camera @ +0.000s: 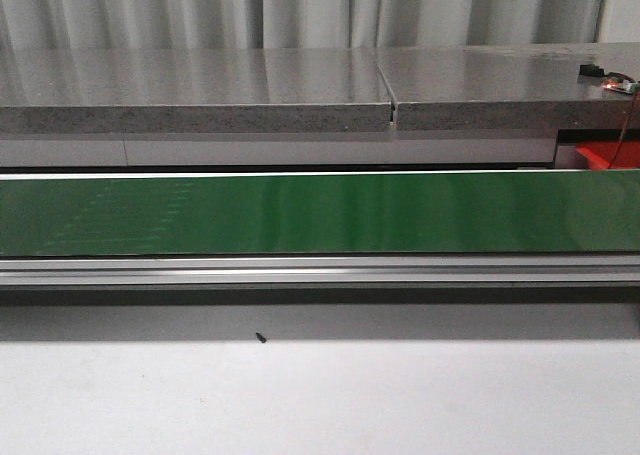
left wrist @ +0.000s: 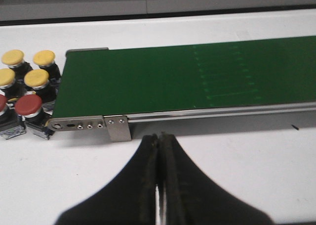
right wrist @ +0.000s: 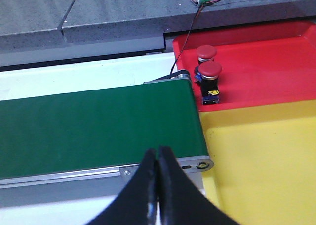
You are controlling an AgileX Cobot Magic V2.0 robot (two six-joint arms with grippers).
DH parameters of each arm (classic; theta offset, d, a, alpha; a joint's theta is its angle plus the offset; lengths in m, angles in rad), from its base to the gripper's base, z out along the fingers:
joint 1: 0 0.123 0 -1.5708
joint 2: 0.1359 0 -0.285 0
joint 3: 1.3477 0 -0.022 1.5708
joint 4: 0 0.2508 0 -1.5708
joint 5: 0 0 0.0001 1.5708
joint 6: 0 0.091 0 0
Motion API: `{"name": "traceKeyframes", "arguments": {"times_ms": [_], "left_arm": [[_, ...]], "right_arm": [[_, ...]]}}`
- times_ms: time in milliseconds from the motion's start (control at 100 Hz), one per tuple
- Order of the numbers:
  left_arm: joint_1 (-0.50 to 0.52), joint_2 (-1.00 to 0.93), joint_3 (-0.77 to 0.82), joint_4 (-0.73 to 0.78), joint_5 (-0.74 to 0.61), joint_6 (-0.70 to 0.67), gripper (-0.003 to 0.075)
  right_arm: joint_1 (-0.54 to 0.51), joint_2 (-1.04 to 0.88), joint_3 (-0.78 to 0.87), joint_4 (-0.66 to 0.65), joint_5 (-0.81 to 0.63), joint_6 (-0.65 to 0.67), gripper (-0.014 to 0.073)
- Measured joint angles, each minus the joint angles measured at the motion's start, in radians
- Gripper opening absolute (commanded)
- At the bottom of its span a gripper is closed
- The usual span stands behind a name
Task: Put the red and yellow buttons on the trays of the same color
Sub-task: 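Lower the left gripper toward the red-capped buttons beside the belt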
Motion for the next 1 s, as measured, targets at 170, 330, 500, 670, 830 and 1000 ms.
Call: {"name": "traceKeyframes", "arguments": {"times_ms": [170,330,500,670,830,1000], "left_arm": [[0.017,0.047,0.000,0.024,-0.015,-0.043,-0.0018],[0.019,0.141,0.000,0.024,-0.024,-0.077,-0.0004],[0.019,0.273,-0.021,0.024,-0.056,-0.080,0.0172],[0.019,0.388,-0.066,0.024,-0.132,-0.082,0.0494],[0.019,0.498,-0.115,0.069,-0.176,-0.153,0.0545],[0.033,0.647,-0.201,0.182,-0.178,-0.292,0.0545]], "right_arm": [[0.000,0.000,0.000,0.000,0.000,0.000,-0.0067],[0.000,-0.002,0.000,0.000,0.000,0.000,-0.0067],[0.000,-0.002,0.000,0.000,0.000,0.000,-0.0067],[0.000,-0.002,0.000,0.000,0.000,0.000,-0.0067],[0.000,-0.002,0.000,0.000,0.000,0.000,-0.0067],[0.000,-0.002,0.000,0.000,0.000,0.000,-0.0067]]}}
